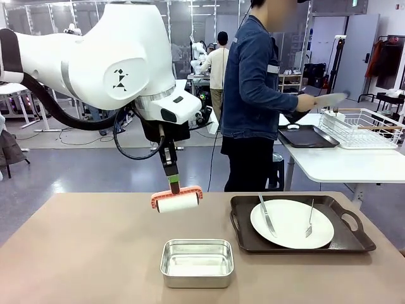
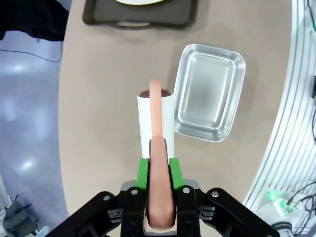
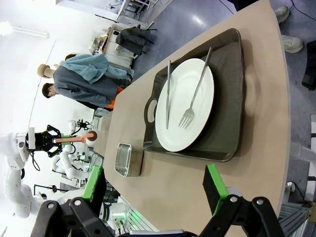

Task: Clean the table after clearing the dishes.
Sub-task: Place the Lint Roller back on top of the Airtight Container.

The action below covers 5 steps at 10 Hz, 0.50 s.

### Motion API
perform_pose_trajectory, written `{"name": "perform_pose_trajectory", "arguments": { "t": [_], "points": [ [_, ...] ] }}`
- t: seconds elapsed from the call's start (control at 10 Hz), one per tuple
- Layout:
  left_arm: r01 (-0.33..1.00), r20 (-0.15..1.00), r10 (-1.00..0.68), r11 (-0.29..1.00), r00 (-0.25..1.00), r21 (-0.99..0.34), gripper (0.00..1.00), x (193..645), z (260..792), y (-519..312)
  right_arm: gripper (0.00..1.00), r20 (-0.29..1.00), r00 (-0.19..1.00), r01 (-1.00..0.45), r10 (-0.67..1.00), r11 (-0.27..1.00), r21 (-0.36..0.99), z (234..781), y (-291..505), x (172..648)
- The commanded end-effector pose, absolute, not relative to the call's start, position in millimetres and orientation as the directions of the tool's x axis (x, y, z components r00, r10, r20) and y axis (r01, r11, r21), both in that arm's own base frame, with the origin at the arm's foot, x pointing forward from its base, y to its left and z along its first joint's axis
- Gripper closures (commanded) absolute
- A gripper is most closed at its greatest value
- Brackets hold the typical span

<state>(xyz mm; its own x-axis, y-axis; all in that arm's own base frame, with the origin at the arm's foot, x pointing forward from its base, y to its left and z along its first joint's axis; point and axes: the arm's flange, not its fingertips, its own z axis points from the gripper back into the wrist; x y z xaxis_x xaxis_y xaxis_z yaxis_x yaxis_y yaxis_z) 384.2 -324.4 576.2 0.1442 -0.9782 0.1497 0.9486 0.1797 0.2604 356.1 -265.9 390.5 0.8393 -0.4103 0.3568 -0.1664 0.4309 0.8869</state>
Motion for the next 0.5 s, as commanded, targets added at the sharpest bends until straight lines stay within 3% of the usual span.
{"name": "perform_pose_trajectory", "arguments": {
  "t": [0.0,0.2,0.4],
  "points": [
    [0.946,0.155,-0.977,0.187,0.15,0.264,0.78,384.8,579.6,-321.5,0.0,0.363,0.836,-0.173,-0.411,0.43,0.886,393.4,-266.2,355.1],
    [0.975,0.072,-0.996,0.064,0.049,0.214,0.78,393.3,559.6,-336.8,0.0,0.363,0.836,-0.173,-0.411,0.43,0.886,393.4,-266.2,355.1],
    [0.991,0.102,-0.995,0.022,0.009,0.129,0.78,403.5,543.4,-342.1,0.0,0.363,0.836,-0.173,-0.411,0.43,0.886,393.4,-266.2,355.1]
  ]
}}
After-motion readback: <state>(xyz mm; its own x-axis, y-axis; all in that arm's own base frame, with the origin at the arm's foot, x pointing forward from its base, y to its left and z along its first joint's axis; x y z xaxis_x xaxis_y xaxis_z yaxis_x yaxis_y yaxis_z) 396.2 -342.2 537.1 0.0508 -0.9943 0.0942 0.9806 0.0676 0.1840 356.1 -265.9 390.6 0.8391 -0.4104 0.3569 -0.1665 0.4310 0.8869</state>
